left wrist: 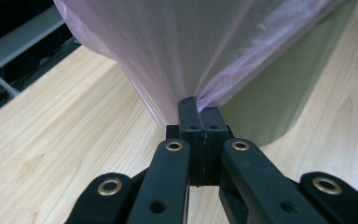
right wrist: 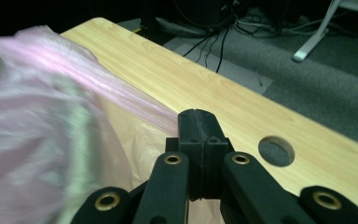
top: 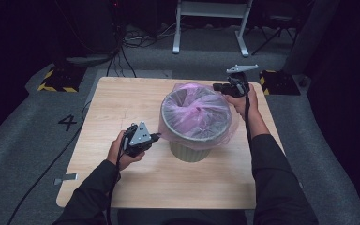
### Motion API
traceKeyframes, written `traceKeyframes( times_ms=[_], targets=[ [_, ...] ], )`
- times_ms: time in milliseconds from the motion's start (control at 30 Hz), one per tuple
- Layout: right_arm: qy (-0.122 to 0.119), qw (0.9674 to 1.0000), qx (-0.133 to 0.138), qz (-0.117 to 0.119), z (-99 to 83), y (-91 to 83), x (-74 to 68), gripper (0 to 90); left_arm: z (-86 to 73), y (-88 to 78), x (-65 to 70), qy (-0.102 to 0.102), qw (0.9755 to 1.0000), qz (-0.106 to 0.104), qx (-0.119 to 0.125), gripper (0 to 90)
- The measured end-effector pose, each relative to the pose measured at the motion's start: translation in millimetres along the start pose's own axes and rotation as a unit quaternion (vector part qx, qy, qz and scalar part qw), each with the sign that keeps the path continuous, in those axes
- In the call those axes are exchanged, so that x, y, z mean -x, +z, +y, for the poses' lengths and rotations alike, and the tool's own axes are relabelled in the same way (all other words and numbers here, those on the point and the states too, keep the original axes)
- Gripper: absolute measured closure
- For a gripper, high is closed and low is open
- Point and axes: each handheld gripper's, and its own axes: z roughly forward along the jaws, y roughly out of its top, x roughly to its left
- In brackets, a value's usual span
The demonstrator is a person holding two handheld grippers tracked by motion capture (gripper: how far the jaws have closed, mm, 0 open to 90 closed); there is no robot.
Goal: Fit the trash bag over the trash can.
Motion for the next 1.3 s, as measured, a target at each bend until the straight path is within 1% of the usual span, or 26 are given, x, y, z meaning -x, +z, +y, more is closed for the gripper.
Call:
traceKeyframes(
  times_ms=[33,100,167,200,233,433,467,533,600,633,733,767,833,867,900,933,967,1000,1033,1100,1133,1167,1200,1233,1267,1300],
  targets=[
    [0.004,1.0,0.0,0.001,-1.9,2.0,0.9,90.0,0.0,4.1,-1.1,0.004,1.0,0.0,-0.005,90.0],
    [0.012,0.9999,-0.002,0.006,-6.9,7.1,3.1,90.0,-0.2,10.8,-2.7,0.001,1.0,-0.002,-0.007,90.0],
    [0.033,0.9992,0.0,0.022,-11.0,9.8,6.7,90.0,-1.4,16.9,-3.6,0.001,0.9999,-0.002,-0.013,90.0],
    [0.047,0.9985,0.001,0.027,-14.8,11.6,10.0,90.0,-2.6,19.5,-3.9,-0.006,0.9999,-0.009,-0.01,90.0],
    [0.053,0.9981,-0.003,0.03,-18.8,13.3,12.6,90.0,-3.0,20.6,-3.6,-0.002,0.9998,-0.012,-0.015,90.0],
    [0.065,0.997,-0.018,0.038,-39.3,15.3,19.7,90.0,-5.3,22.3,-2.9,-0.001,0.9995,-0.021,-0.023,90.0],
    [0.067,0.9967,-0.019,0.04,-44.3,15.6,20.5,90.0,-6.8,23.5,-3.0,-0.002,0.9993,-0.025,-0.027,90.0],
    [0.072,0.9962,-0.021,0.044,-51.9,16.0,21.3,90.0,-10.3,27.6,-2.0,0.0,0.9989,-0.024,-0.041,90.0],
    [0.077,0.9957,-0.022,0.047,-59.4,15.6,22.4,90.0,-14.2,31.5,-1.4,-0.007,0.9983,-0.033,-0.047,90.0],
    [0.082,0.9951,-0.022,0.05,-63.0,15.3,23.1,90.0,-15.3,33.5,-0.8,-0.003,0.9981,-0.03,-0.054,90.0],
    [0.083,0.995,-0.025,0.05,-72.5,14.2,24.4,90.0,-17.9,35.5,-1.1,-0.007,0.9978,-0.031,-0.059,90.0],
    [0.083,0.995,-0.029,0.047,-75.0,13.3,24.9,90.0,-18.9,34.9,-1.4,-0.011,0.9978,-0.026,-0.06,90.0],
    [0.083,0.9953,-0.03,0.04,-79.1,10.2,26.2,90.0,-20.9,32.9,-2.3,-0.021,0.998,-0.027,-0.053,90.0],
    [0.08,0.996,-0.029,0.029,-80.0,7.3,26.4,83.0,-22.1,30.9,-2.8,-0.024,0.998,-0.029,-0.051,90.0],
    [0.078,0.9965,-0.025,0.014,-80.3,3.4,26.4,79.0,-22.8,28.0,-3.0,-0.027,0.9981,-0.028,-0.047,90.0],
    [0.073,0.9971,-0.021,0.009,-80.7,-1.5,26.3,74.7,-23.4,25.3,-2.7,-0.03,0.9984,-0.028,-0.039,87.1],
    [0.063,0.9978,-0.019,0.002,-80.9,-5.9,25.9,69.3,-23.5,21.1,-2.8,-0.034,0.9985,-0.028,-0.034,79.1],
    [0.045,0.9988,-0.016,-0.01,-81.4,-13.9,25.1,63.0,-23.5,17.7,-2.4,-0.037,0.9986,-0.02,-0.031,71.5],
    [0.042,0.9989,-0.017,-0.012,-81.7,-20.8,25.8,58.9,-23.2,14.4,-2.3,-0.041,0.9987,-0.014,-0.027,64.7],
    [0.018,0.9996,-0.008,-0.018,-83.8,-35.1,25.9,54.4,-22.8,7.3,-2.1,-0.056,0.9982,-0.008,-0.02,53.0],
    [0.004,0.9997,-0.007,-0.023,-86.1,-45.5,25.1,50.2,-22.6,4.4,-2.4,-0.062,0.9979,-0.007,-0.017,45.2],
    [-0.01,0.9996,-0.006,-0.027,-87.8,-51.6,24.3,46.5,-22.7,-0.4,-1.6,-0.073,0.9973,-0.005,-0.005,40.8],
    [-0.033,0.9991,-0.01,-0.024,-90.7,-61.6,21.5,43.8,-22.4,-3.1,-0.9,-0.075,0.9972,0.0,0.0,33.4],
    [-0.046,0.9986,-0.007,-0.024,-93.1,-67.5,19.1,42.3,-21.3,-6.7,0.1,-0.081,0.9967,0.005,0.005,29.7],
    [-0.06,0.9981,-0.004,-0.012,-97.6,-76.4,14.4,39.2,-20.3,-8.9,0.8,-0.086,0.9962,0.007,0.008,26.7],
    [-0.074,0.9972,-0.003,-0.005,-101.8,-82.2,9.8,38.2,-19.2,-10.5,1.1,-0.088,0.9961,0.004,0.008,24.9]
  ],
)
